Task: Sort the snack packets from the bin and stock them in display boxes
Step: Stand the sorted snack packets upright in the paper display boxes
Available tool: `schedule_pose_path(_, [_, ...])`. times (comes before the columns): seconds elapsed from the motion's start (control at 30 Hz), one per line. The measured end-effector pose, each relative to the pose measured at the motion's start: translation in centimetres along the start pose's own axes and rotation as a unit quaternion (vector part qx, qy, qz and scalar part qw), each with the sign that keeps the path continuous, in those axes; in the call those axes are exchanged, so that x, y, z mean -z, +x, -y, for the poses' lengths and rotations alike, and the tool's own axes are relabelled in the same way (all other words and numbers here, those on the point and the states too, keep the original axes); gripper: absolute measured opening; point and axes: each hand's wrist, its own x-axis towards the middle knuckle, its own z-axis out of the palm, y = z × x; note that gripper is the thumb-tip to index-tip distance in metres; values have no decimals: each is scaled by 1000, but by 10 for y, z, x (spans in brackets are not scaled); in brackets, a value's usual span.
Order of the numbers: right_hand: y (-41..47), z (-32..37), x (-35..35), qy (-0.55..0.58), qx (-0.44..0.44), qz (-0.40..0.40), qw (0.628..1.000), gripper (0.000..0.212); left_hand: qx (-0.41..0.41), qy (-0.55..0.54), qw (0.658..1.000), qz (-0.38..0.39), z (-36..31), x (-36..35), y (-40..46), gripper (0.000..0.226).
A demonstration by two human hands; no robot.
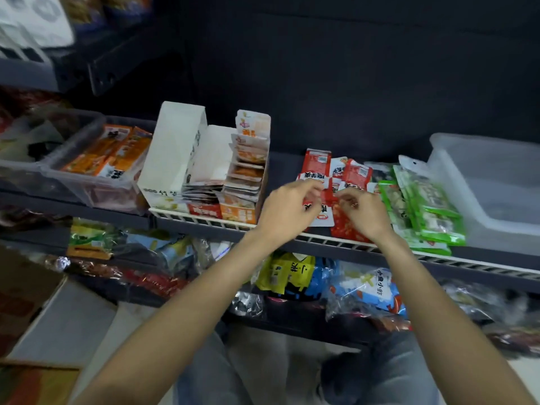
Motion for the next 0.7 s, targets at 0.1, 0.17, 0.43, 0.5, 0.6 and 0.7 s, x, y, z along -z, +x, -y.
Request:
schedule_pose_path(0.1, [13, -15, -4, -9, -24, 8, 1000, 26, 134, 69, 986, 73, 22, -43, 32, 54])
schedule_pose_path(0.17, [27, -17, -5, -20, -21, -6, 1000, 30, 211, 109, 965, 110, 34, -62, 44, 82])
schedule_pose_path(0.43, [95, -11, -12, -241, 153, 156, 946, 87, 201, 161, 953, 162, 53, -69, 48, 91])
schedule_pose_path(0.5, [102, -13, -13, -271, 161, 183, 931, 80, 127, 235, 950, 163, 56, -63, 43, 74])
schedule_pose_path(0.6, [101, -23, -14, -283, 192, 151, 928, 71, 21, 293, 944, 152, 59, -53, 38, 53])
schedule_pose_path(0.7, [94, -33, -12, -266, 244, 99, 927, 62, -22, 305, 935, 179, 60, -48, 39, 44])
